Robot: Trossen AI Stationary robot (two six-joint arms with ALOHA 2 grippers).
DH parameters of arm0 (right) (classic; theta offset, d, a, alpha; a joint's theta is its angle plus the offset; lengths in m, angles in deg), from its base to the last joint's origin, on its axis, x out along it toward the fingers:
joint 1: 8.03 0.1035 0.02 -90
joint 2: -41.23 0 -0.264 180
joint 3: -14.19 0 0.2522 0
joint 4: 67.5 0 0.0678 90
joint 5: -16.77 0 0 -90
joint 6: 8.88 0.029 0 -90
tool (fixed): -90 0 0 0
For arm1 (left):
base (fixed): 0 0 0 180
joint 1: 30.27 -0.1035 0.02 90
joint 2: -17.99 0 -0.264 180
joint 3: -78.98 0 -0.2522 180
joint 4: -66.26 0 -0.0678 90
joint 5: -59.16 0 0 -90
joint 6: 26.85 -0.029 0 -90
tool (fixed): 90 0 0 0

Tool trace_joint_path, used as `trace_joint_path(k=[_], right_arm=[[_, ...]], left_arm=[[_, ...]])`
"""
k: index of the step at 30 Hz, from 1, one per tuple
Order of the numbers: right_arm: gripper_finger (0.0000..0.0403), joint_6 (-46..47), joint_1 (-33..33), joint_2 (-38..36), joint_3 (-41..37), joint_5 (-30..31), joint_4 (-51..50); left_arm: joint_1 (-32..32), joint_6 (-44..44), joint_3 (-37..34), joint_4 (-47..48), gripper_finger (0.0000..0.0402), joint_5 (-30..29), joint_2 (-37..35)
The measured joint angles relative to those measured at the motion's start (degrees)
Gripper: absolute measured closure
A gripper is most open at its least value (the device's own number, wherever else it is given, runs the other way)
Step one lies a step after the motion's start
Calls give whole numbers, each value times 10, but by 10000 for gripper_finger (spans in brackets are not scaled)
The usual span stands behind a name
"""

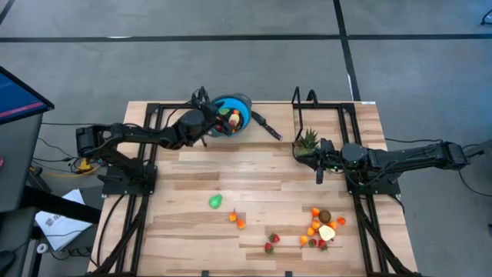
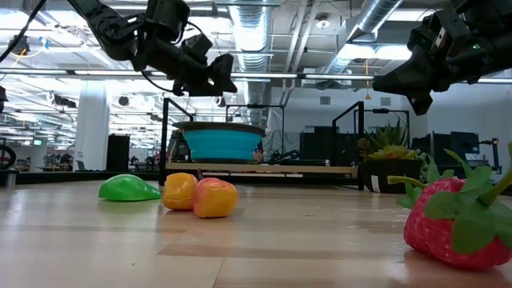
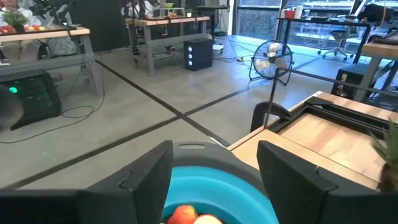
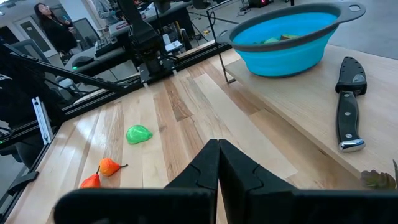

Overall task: Pick & Place Fruit
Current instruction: Put the avocado into the basket

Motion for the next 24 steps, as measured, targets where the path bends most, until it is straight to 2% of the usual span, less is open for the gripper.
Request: trace_joint_path(k=[15,24], right_arm=[[401,1,0,0,0,0,0],[401,1,0,0,0,0,0]], left_arm=[[108,2,0,0,266,2,-3],[176,1,0,0,292,0,-3]])
